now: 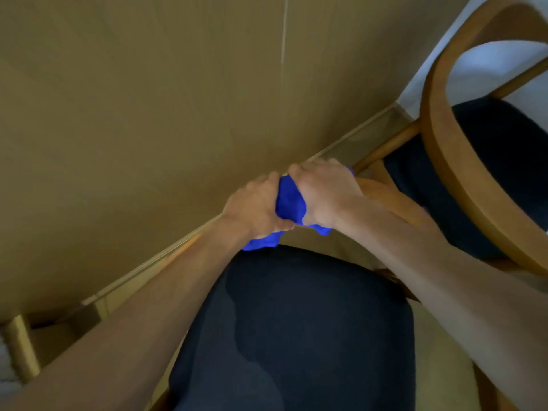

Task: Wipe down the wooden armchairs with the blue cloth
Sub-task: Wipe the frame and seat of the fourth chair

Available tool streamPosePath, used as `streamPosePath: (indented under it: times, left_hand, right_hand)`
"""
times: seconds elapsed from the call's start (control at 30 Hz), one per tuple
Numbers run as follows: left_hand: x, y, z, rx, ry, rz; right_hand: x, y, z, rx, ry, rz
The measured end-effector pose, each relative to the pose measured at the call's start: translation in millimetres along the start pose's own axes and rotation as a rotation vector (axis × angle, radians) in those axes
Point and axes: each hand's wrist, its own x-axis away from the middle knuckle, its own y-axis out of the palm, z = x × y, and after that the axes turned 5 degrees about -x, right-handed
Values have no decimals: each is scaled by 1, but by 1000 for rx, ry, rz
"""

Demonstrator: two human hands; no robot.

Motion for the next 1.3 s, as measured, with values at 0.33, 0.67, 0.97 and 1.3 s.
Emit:
streamPosePath:
  times: [0.33, 0.67, 0.97, 1.3]
  left_hand:
    - [-56, 21, 131, -455, 376, 65]
    - [-27, 14, 22, 7, 94, 114]
    - [13, 30, -27, -180, -282, 136]
    - [-30, 14, 10, -104, 11, 96]
  right_hand:
    - [100, 8, 109, -585, 449, -32]
    - [13, -15, 33, -69, 191, -65]
    - [-24, -9, -13, -15, -138, -179]
    - [20, 7, 58, -172, 28, 77]
